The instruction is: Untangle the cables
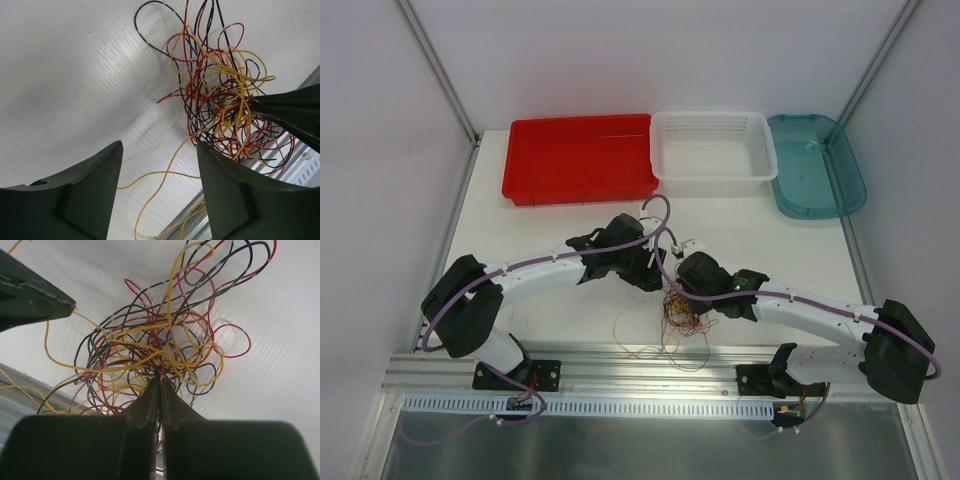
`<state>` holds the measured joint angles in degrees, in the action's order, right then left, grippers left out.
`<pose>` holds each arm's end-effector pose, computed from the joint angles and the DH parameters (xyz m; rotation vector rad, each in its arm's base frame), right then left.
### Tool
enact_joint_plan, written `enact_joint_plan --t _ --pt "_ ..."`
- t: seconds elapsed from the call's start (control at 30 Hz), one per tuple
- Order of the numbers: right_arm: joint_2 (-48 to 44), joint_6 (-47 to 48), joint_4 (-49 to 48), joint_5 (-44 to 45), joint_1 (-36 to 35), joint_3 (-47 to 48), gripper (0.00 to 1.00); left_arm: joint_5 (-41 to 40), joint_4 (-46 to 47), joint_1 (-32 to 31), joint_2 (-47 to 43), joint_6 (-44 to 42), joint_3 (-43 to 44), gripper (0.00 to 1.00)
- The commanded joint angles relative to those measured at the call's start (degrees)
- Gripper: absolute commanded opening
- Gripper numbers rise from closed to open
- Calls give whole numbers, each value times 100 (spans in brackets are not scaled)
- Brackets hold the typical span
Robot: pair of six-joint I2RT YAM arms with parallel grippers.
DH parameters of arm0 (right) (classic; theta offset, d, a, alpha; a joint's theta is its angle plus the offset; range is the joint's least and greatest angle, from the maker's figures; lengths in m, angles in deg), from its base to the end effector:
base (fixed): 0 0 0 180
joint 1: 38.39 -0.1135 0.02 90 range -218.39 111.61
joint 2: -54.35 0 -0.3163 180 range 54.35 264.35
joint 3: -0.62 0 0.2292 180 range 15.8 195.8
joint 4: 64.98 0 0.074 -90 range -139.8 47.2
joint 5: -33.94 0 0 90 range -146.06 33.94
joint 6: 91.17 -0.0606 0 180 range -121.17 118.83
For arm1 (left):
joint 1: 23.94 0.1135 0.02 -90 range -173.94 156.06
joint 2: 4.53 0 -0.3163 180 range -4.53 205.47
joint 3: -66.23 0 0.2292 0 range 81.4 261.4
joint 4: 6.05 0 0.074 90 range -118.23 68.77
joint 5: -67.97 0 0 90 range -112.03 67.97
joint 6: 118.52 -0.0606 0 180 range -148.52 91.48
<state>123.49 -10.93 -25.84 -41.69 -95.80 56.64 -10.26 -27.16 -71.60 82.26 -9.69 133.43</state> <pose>0.1268 0.1704 0.2521 -0.8939 2.2859 0.2061 0.2059 -0.2443 0.2655 0.7088 2.3008 -0.8123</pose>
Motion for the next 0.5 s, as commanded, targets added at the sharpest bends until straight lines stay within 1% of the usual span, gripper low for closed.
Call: enact_joint_plan --t 0.0,0.07,0.13,0.23,0.27,0.47 --pt "-156 413 -32 -312 45 196 1 500 101 -51 268 -362 263 59" --pt "-129 431 -59 -330 54 196 1 650 101 -51 479 -354 316 56" --pt "-120 431 -67 -330 63 188 1 870 92 -51 637 -327 317 55" --pt "-156 422 -76 -347 115 161 1 958 92 -51 743 -213 255 53" --pt "-208 414 -102 -356 133 144 1 959 92 -51 761 -170 211 52" --pt "-428 352 -182 -435 309 -32 1 1125 215 -51 638 15 -52 52"
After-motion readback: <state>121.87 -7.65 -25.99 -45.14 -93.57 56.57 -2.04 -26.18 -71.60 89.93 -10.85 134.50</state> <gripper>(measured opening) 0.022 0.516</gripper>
